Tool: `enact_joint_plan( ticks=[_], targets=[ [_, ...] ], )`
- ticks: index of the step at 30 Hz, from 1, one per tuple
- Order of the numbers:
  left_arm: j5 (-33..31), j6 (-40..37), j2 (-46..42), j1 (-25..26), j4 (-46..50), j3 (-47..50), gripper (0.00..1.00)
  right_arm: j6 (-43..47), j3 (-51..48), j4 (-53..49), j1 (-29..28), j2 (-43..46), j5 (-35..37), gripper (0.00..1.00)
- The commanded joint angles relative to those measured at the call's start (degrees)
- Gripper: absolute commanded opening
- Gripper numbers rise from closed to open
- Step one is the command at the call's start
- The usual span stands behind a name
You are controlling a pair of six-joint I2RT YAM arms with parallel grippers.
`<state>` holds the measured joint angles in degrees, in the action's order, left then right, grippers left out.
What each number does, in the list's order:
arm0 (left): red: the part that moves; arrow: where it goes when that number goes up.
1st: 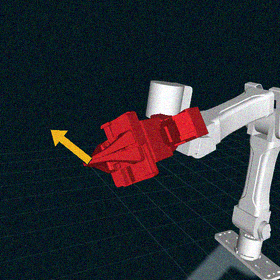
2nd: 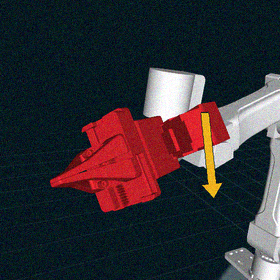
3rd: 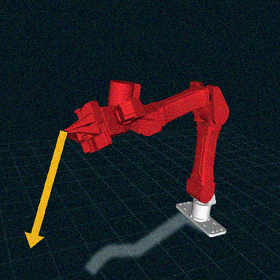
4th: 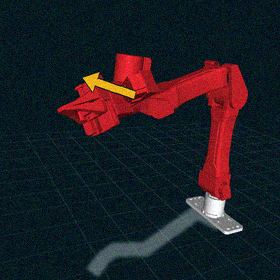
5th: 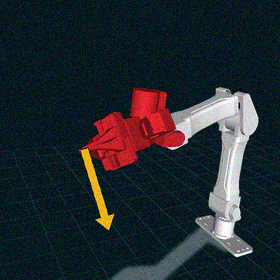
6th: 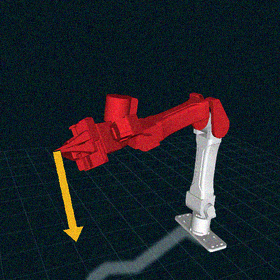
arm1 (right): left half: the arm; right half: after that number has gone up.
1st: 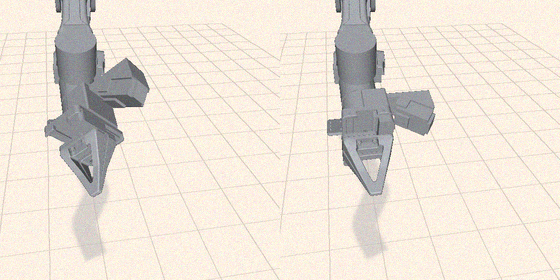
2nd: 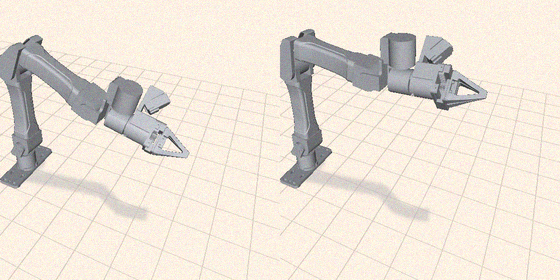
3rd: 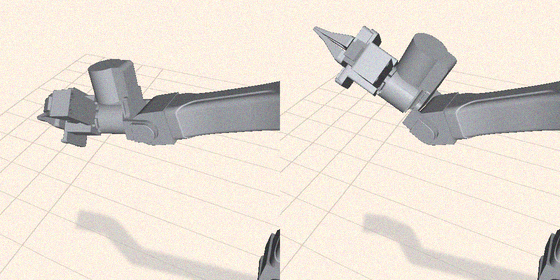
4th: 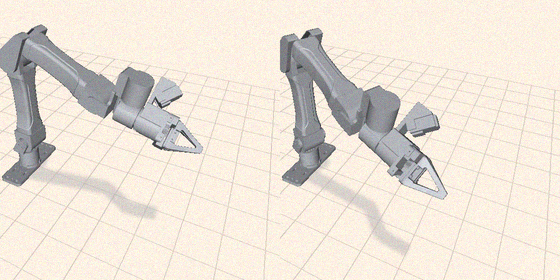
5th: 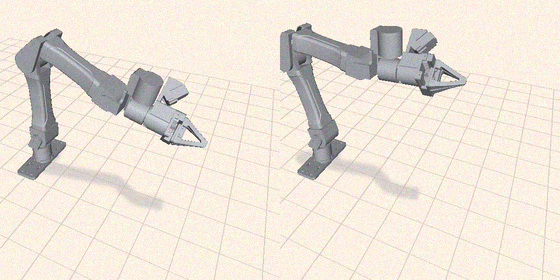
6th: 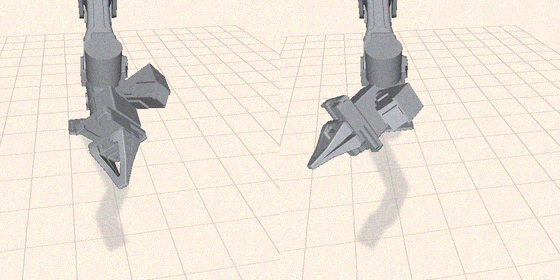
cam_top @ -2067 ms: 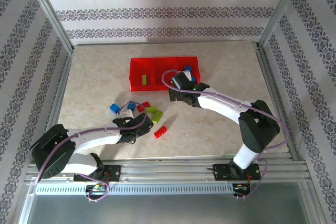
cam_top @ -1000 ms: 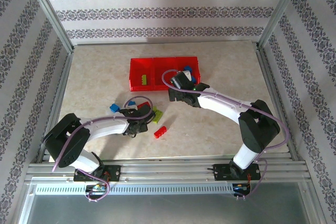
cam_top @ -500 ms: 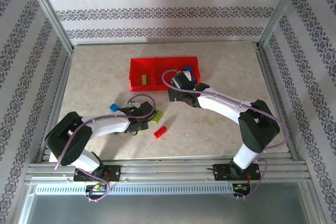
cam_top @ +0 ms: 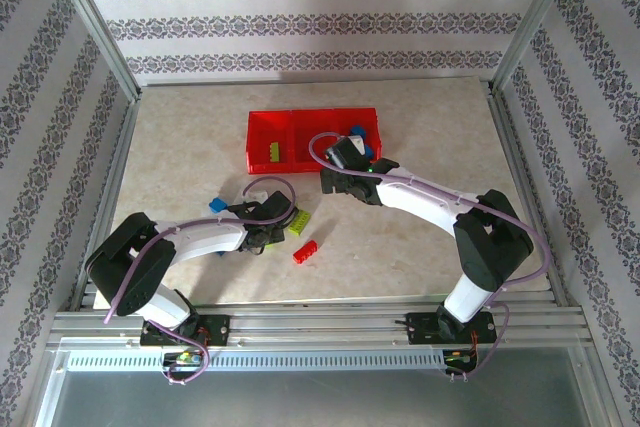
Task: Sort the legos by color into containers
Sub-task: Pick up the lego from the middle-left of the table, then place the lego in the container.
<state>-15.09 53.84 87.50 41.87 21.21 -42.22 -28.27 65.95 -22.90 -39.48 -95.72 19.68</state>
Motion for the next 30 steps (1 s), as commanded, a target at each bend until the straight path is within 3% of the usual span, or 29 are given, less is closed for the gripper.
enact_joint_plan(
  ticks=[1, 10, 19, 25, 30],
  targets=[
    [-0.78, 0.68, 0.89, -1.10, 2.55, -0.15, 0.38, -0.82, -0.85, -0.26, 0.33, -0.52, -0.14, 0.98],
    [-1.60, -0.75, -0.45, -1.08, 6.04, -2.71, 0.30, -0.89, -1.29, -0.20, 0.36, -0.09, 0.33, 0.98],
    [-6.26, -3.82, -6.99, -1.21, 8.97, -6.98, 0.28, -1.68, -4.08, 1.05, 0.35, 2.66, 1.04, 0.98],
    [-8.06, -10.71, -7.17, -4.50, 4.47, -11.39, 0.28, -2.43, -6.02, 1.62, 0.33, 4.89, 1.49, 0.98],
    [-7.07, -18.78, -1.98, -8.98, -0.12, -18.29, 0.28, -3.01, -7.57, 1.98, 0.28, 6.83, 1.58, 0.98]
  ],
)
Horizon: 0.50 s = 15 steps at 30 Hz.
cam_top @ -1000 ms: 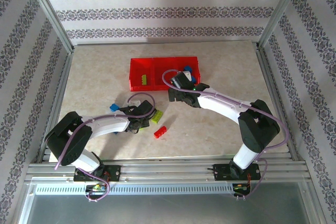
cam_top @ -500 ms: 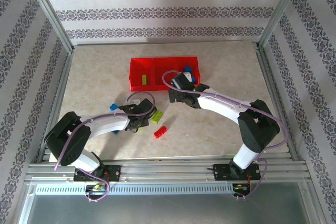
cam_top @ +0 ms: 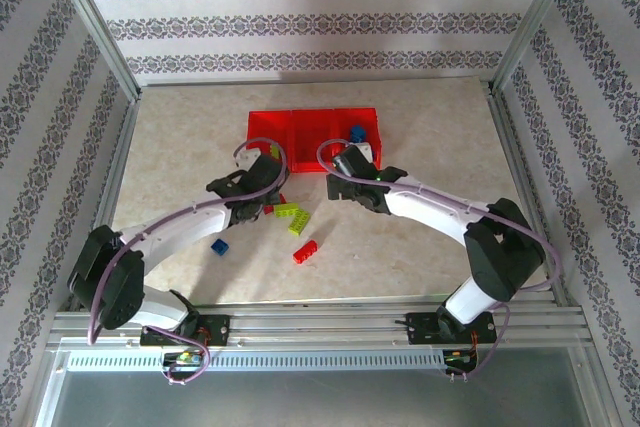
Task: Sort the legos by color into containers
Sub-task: Place the lego in the container.
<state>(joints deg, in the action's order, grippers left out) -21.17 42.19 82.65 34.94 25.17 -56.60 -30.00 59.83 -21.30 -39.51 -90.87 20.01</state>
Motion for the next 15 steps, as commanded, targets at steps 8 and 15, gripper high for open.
enact_joint_plan(
  ticks=[8, 15],
  targets=[
    [2.04, -16.45, 18.13, -7.59, -4.33, -20.84, 0.27, -2.52, -4.58, 1.08, 0.13, 5.97, 0.28, 0.98],
    [4.47, -17.75, 30.46, -11.35, 0.12, -33.81, 0.25, -3.78, -6.54, 0.59, -0.91, 8.07, -0.33, 0.98]
  ],
)
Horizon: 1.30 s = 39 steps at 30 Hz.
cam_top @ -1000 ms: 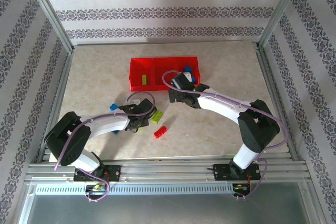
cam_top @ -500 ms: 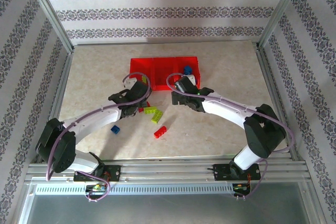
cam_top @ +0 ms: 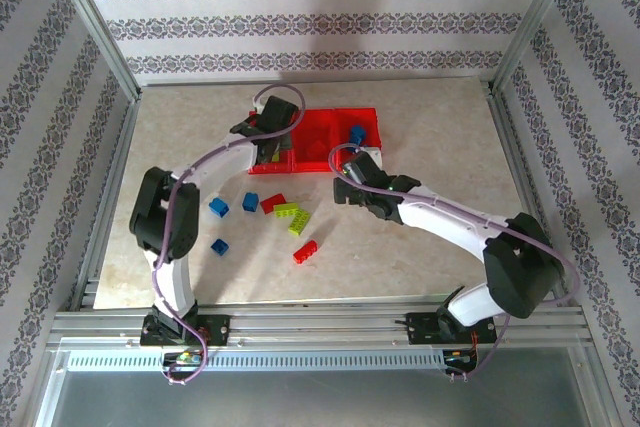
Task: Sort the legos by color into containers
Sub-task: Place the lego in the container.
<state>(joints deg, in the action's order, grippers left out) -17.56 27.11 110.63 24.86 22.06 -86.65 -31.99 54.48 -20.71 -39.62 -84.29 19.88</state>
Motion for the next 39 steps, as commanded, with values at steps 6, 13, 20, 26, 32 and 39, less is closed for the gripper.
enact_joint_plan(
  ticks=[6, 13, 20, 26, 32, 39],
  targets=[
    [-1.00, -3.56, 6.93, -2.01, 5.39, -8.06, 0.26, -2.98, -2.01, -0.46, -1.52, 1.52, -0.72, 0.98],
    [-5.22, -3.70, 8.46, -2.43, 7.22, -8.85, 0.30, -3.34, -1.49, -1.25, -2.04, 0.75, -0.89, 0.98],
    [-4.78, -2.89, 9.00, -2.73, 7.38, -7.75, 0.36, -3.43, -1.30, -1.38, -2.09, 0.47, -0.72, 0.98],
    [-4.22, -2.59, 9.43, -2.78, 7.03, -7.32, 0.38, -3.47, -1.22, -1.60, -2.07, 0.06, -0.81, 0.98],
    [-4.51, -2.59, 9.10, -2.79, 7.03, -7.04, 0.46, -3.44, -1.48, -1.61, -2.05, 0.11, -0.59, 0.98],
    [-3.85, -2.17, 7.53, -2.76, 6.39, -6.02, 0.50, -3.43, -1.57, -1.61, -2.04, 0.23, -0.66, 0.98]
  ],
)
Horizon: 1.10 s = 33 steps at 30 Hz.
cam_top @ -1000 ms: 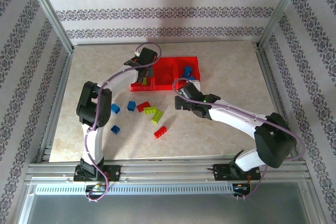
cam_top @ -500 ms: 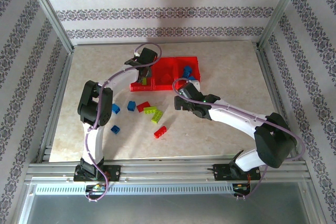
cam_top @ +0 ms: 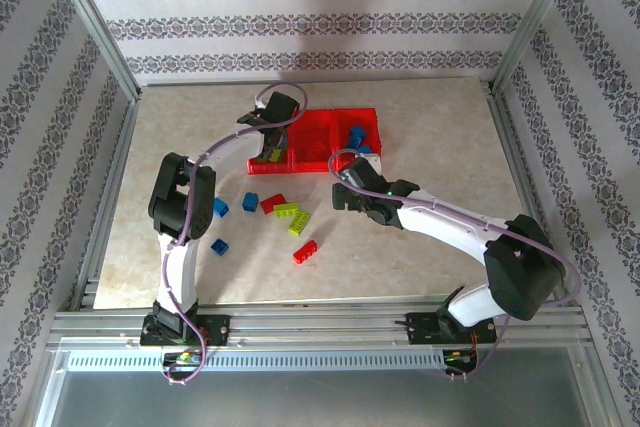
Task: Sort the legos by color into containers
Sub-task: Place the lego in the container, then pick up the lego from the bottom-center of the table.
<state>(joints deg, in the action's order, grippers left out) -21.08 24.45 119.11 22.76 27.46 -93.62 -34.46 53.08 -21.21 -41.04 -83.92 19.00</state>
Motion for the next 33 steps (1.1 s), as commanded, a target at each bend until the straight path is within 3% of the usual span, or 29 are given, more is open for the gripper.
enact_joint_plan(
  ticks=[1, 9, 18, 24, 30, 33],
  targets=[
    [-0.06, 0.64, -1.49, -0.69, 0.82, 1.33, 0.51, -0.97, -0.21, -1.11, -0.73, -0.02, 0.22, 0.98],
    [3.83, 2.76, -8.45, -0.68, -2.88, 7.15, 0.59, -1.39, -0.70, -1.19, -1.82, 0.36, -1.51, 0.98],
    [4.88, 5.77, -19.57, -0.53, -6.92, 18.20, 0.70, -5.30, 0.72, -3.57, -7.64, -1.52, -1.52, 0.98],
    [1.74, 8.60, -27.86, -0.61, -7.88, 27.01, 0.79, -5.96, 4.34, -4.58, -12.39, -6.15, -1.90, 0.98],
    [-2.66, 9.92, -37.45, -0.62, -11.29, 36.25, 1.00, -5.89, 8.01, -5.67, -15.96, -11.05, -3.38, 0.98],
    [-5.25, 10.01, -41.63, -0.82, -12.10, 39.33, 1.00, -5.71, 9.33, -5.72, -16.91, -13.11, -4.75, 0.98]
  ],
)
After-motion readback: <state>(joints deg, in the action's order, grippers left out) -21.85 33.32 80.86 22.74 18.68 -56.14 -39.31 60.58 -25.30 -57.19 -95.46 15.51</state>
